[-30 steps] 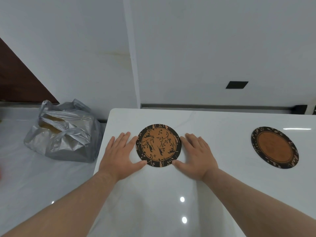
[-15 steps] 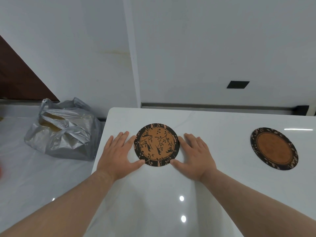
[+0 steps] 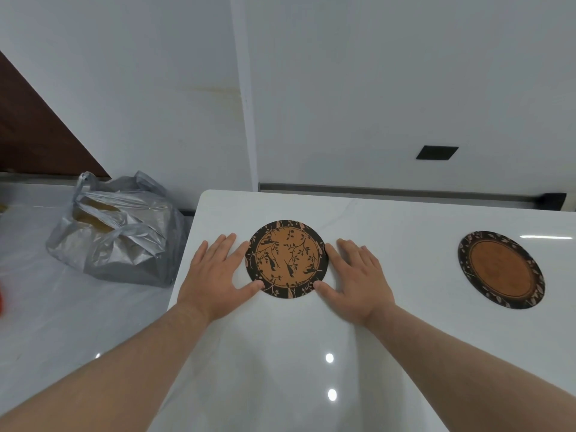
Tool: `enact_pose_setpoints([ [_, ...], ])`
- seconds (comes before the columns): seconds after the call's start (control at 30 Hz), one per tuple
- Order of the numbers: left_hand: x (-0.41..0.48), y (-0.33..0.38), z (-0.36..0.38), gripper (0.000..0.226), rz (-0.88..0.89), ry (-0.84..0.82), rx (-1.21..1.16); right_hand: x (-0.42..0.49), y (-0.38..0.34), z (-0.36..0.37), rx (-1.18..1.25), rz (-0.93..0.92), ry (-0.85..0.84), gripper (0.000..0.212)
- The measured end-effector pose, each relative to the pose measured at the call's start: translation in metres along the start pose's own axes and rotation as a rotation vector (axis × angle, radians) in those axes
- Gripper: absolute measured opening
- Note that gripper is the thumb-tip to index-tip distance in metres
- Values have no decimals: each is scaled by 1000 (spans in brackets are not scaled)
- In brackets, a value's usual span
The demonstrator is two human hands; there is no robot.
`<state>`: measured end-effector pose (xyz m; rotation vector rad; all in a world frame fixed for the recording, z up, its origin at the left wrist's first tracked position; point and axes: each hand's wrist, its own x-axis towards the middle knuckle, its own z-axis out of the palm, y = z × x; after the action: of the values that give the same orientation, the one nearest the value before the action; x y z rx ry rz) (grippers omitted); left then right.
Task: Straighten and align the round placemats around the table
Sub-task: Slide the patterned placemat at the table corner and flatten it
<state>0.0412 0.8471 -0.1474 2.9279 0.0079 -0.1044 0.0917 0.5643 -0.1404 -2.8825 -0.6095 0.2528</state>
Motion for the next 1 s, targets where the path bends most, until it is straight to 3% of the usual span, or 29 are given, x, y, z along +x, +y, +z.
enact_pose_setpoints([
  [0.73,0,-1,-2,105,4,-17,-14,-1,0,-1,-12,1,-5,85],
  [1.0,1,-1,0,97,0,-20,-3,-2,-1,-3,8,14,-8,85],
])
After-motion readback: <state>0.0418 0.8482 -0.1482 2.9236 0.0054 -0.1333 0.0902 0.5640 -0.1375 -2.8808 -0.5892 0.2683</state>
